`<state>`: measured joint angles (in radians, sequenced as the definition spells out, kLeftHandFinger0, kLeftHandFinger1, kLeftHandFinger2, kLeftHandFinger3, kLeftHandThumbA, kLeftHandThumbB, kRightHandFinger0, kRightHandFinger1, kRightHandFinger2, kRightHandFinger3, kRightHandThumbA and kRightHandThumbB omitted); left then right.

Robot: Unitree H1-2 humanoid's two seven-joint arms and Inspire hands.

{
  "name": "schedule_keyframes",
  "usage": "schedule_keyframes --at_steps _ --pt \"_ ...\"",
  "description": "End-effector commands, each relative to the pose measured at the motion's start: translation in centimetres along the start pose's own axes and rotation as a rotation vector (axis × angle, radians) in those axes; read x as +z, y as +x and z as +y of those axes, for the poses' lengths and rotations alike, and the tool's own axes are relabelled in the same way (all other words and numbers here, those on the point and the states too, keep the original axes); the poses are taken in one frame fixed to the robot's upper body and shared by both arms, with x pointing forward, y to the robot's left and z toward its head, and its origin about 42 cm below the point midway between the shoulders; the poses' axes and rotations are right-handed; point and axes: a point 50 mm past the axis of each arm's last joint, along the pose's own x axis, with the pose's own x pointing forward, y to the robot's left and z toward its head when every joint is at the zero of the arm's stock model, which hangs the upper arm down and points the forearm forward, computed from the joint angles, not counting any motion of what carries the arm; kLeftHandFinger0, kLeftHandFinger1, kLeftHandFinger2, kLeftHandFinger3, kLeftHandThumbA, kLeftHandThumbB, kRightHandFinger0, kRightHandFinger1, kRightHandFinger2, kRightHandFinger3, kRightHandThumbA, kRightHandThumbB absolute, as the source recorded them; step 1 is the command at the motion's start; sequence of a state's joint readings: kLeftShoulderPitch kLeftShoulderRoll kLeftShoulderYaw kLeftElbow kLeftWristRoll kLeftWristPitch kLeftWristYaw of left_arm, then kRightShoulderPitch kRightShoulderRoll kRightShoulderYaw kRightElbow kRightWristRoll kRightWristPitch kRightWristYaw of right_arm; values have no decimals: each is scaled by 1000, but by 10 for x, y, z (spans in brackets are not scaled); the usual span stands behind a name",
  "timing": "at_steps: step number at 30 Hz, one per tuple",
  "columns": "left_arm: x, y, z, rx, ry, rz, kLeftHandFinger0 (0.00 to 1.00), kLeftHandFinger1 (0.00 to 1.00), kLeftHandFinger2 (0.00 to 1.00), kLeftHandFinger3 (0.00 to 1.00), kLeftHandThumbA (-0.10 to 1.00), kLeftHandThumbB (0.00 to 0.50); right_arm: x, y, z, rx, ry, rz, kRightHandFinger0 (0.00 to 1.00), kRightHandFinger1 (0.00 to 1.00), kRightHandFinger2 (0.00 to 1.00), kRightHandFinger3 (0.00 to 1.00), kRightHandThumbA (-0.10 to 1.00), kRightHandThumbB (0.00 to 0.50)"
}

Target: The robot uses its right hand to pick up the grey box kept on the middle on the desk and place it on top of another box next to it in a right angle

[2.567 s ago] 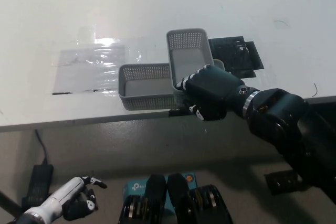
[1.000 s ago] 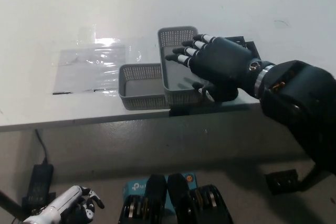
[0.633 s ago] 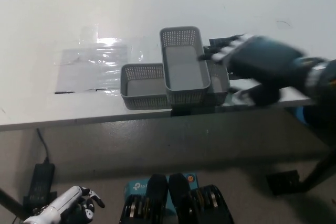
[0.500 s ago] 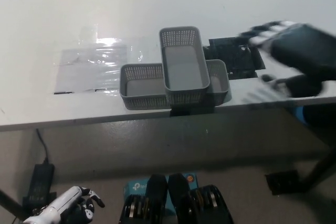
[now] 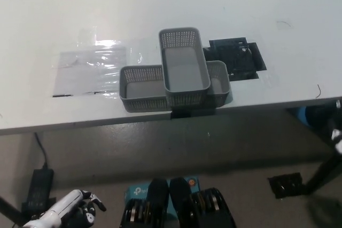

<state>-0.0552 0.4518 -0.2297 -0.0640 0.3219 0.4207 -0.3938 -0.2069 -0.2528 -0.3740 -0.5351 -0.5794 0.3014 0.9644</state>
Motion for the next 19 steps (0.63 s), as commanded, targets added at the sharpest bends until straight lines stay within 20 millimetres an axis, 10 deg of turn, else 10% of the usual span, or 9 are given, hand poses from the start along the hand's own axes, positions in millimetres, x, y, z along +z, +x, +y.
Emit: schedule_keyframes --at_steps 1,12,19 --pt "-2 -6 10 56 24 -44 50 26 147 491 -47 180 -94 -7 55 -547 471 75 182 300 425 691 98 223" --pt "-3 -6 8 57 10 -44 17 12 127 497 -21 190 -127 24 129 -563 758 175 78 235 339 627 158 228" --pt "-1 -5 10 68 7 -46 49 29 158 493 -47 177 -129 29 136 -560 769 185 68 221 332 632 189 229"
